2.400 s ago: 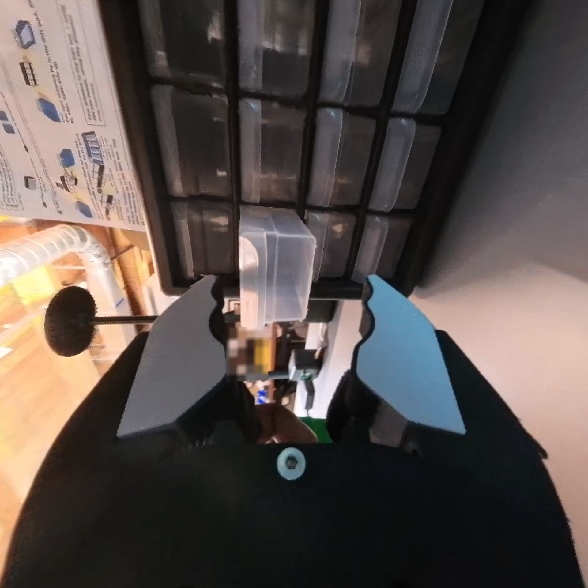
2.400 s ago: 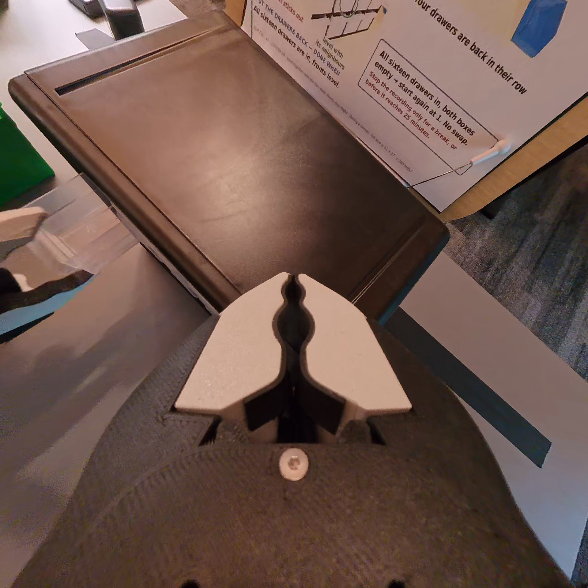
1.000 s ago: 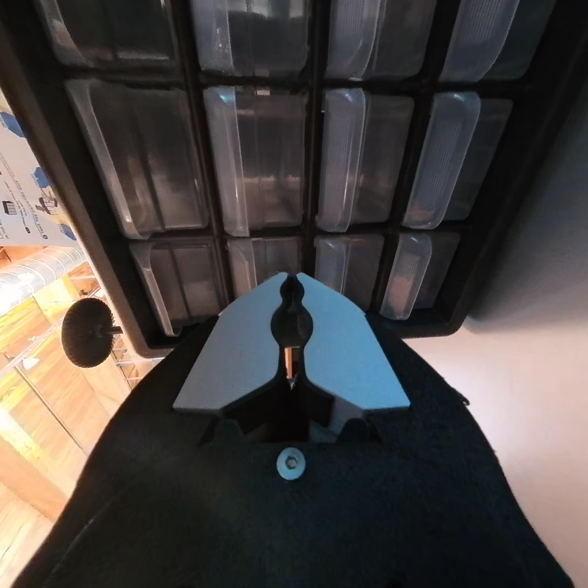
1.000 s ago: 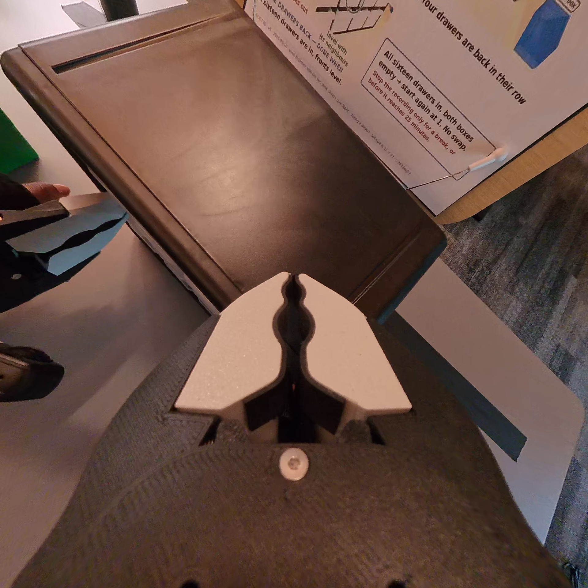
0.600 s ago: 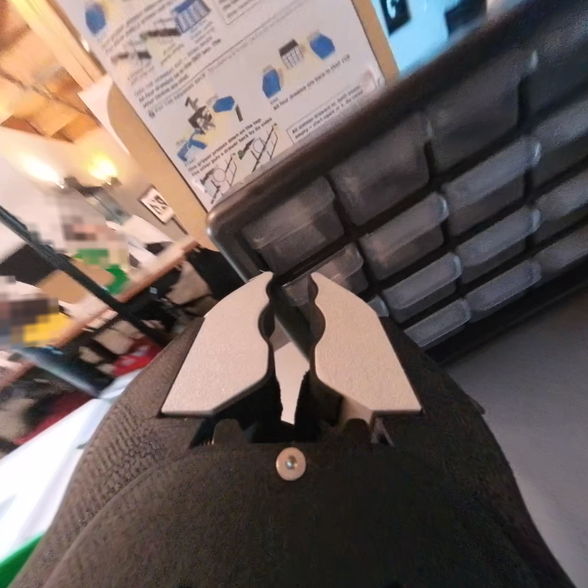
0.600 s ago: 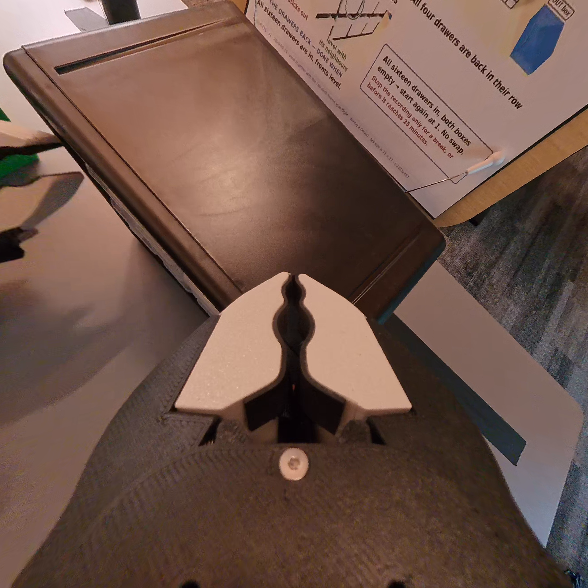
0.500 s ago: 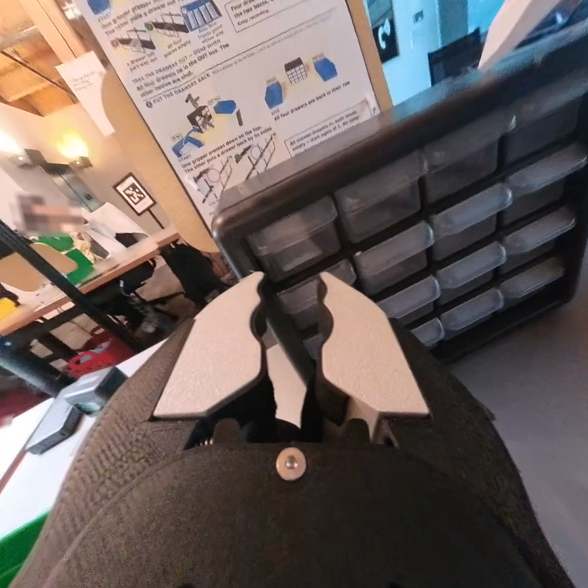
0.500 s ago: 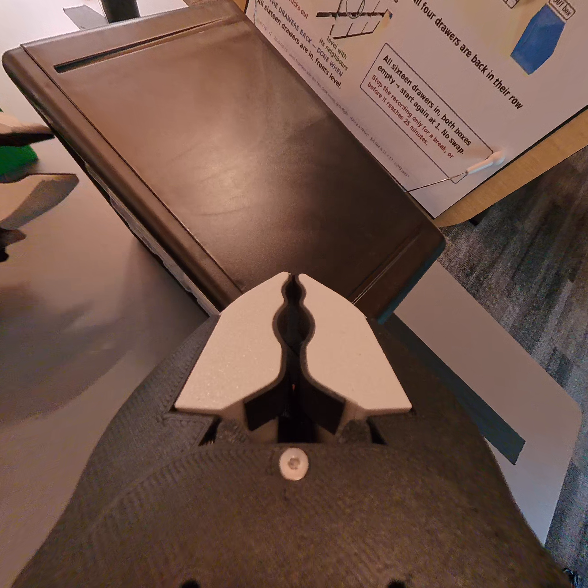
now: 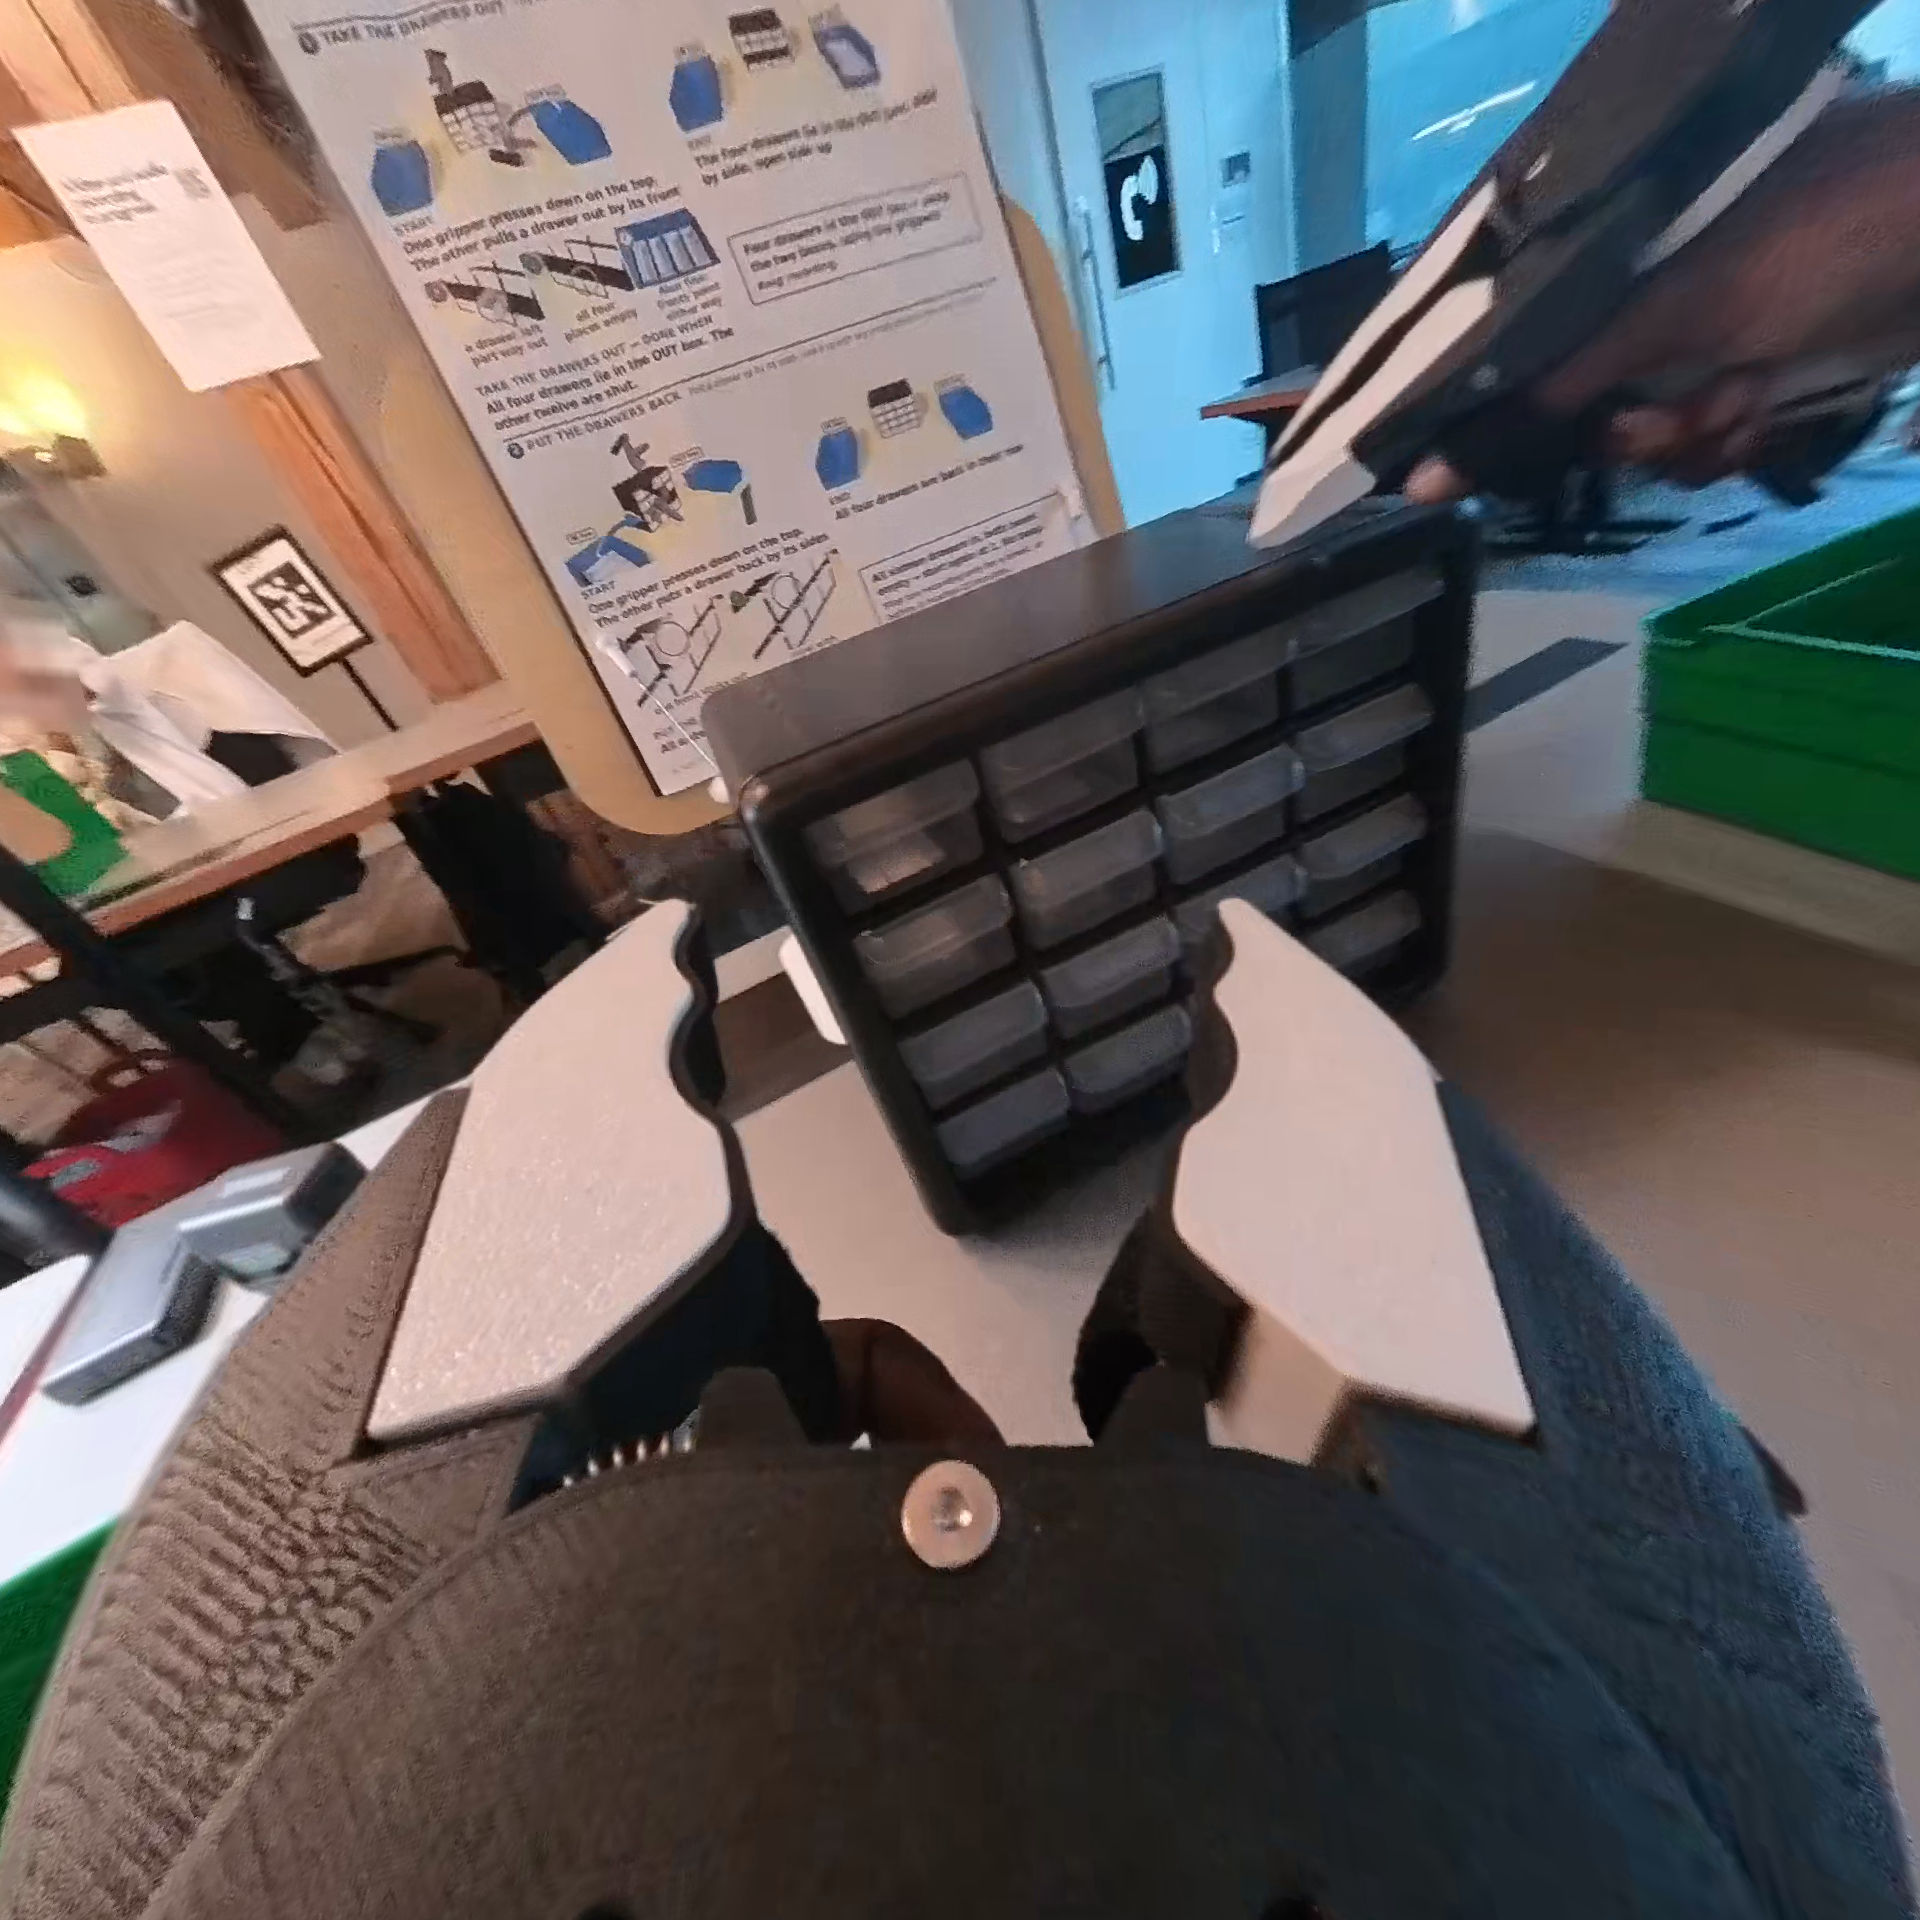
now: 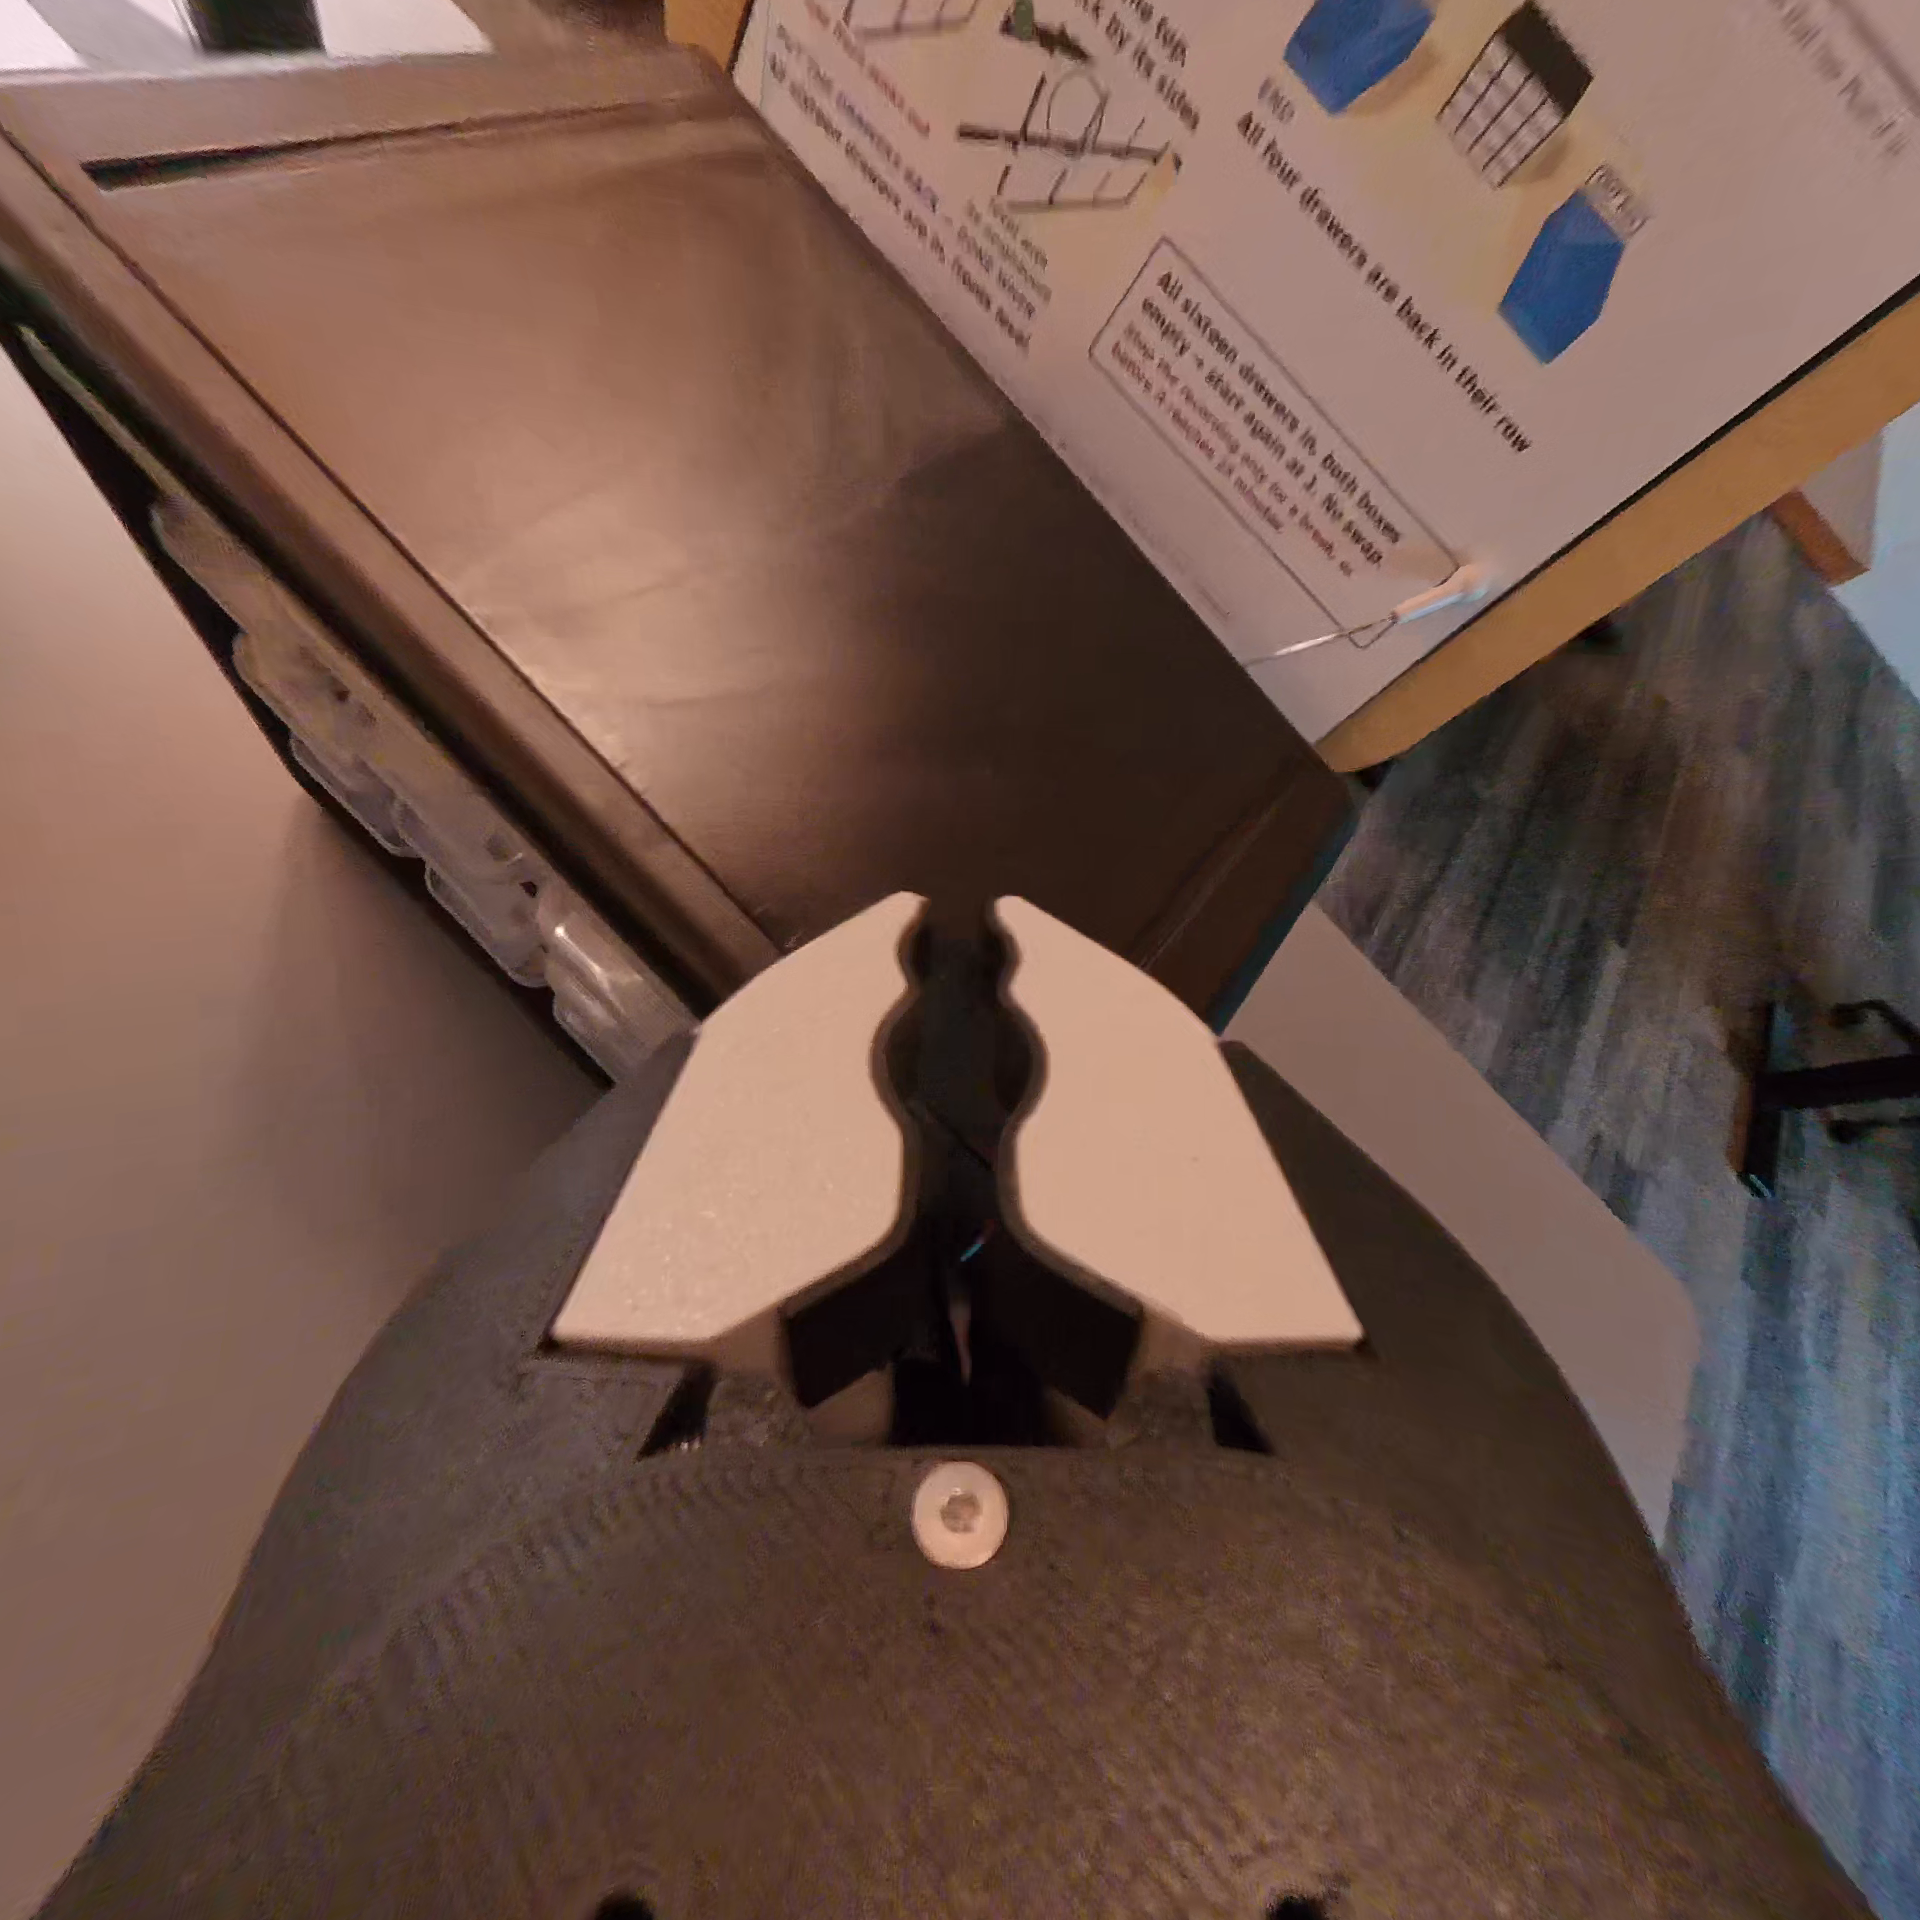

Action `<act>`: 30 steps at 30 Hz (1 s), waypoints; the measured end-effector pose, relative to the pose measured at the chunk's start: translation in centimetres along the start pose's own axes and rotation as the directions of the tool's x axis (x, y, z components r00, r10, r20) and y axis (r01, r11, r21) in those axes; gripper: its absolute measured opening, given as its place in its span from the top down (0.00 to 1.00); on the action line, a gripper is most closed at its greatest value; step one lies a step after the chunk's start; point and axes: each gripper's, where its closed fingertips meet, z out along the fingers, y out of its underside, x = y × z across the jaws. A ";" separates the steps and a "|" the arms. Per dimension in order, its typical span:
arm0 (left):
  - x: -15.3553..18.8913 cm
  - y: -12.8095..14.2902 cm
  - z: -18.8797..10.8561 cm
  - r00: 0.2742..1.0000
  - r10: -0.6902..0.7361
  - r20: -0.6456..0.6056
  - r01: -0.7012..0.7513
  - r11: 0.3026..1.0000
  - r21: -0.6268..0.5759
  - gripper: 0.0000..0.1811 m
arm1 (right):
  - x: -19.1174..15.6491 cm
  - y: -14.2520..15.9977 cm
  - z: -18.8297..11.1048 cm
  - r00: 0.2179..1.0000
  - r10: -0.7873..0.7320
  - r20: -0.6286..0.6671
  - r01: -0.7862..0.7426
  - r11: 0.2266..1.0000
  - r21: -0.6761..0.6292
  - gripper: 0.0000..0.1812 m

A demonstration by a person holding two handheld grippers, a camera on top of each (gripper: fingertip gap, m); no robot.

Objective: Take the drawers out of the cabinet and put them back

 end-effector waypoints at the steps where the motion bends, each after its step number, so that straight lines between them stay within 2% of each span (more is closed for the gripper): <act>1: 0.2 -0.1 -1.1 1.000 -0.006 -0.010 0.006 1.000 0.006 0.51 | -0.2 -0.2 -0.5 1.000 0.005 0.006 -0.006 0.999 0.042 0.91; 5: -0.2 0.0 -5.4 1.000 0.003 0.015 -0.003 1.000 0.010 0.48 | -1.6 -1.2 -4.7 0.997 0.048 0.061 -0.061 0.970 0.237 0.80; 8: -0.4 0.2 -8.0 0.998 -0.053 0.024 0.053 0.998 0.018 0.46 | -3.0 -0.2 -8.3 0.995 0.046 0.084 -0.071 0.948 0.311 0.62; 10: -0.2 0.1 -9.5 0.994 -0.109 0.016 0.108 0.993 0.048 0.46 | -4.1 0.8 -10.7 0.994 0.056 0.097 -0.088 0.925 0.368 0.55; 15: 0.8 0.3 -11.7 0.974 -0.223 -0.021 0.224 0.972 0.074 0.43 | -6.1 4.5 -16.1 0.992 0.103 0.069 -0.124 0.865 0.487 0.46; 20: 1.8 0.3 -12.2 0.963 -0.269 -0.029 0.270 0.957 0.103 0.36 | -8.0 9.2 -18.9 0.982 0.182 0.055 -0.182 0.817 0.547 0.39; 22: 2.5 0.6 -12.0 0.966 -0.256 -0.030 0.258 0.962 0.092 0.32 | -8.3 11.5 -19.2 0.982 0.190 0.007 -0.165 0.832 0.530 0.35; 24: 2.9 0.7 -11.9 0.978 -0.210 -0.010 0.210 0.973 0.096 0.29 | -7.5 14.2 -19.7 0.977 0.163 -0.134 -0.081 0.878 0.472 0.34; 27: 3.3 0.6 -12.1 0.988 -0.150 0.018 0.148 0.983 0.108 0.29 | -5.4 18.6 -20.8 0.936 0.172 -0.306 -0.063 0.940 0.335 0.39; 30: 3.3 0.2 -12.1 0.993 -0.111 0.027 0.107 0.988 0.106 0.29 | -4.3 22.4 -20.5 0.941 0.187 -0.284 -0.152 0.979 0.139 0.46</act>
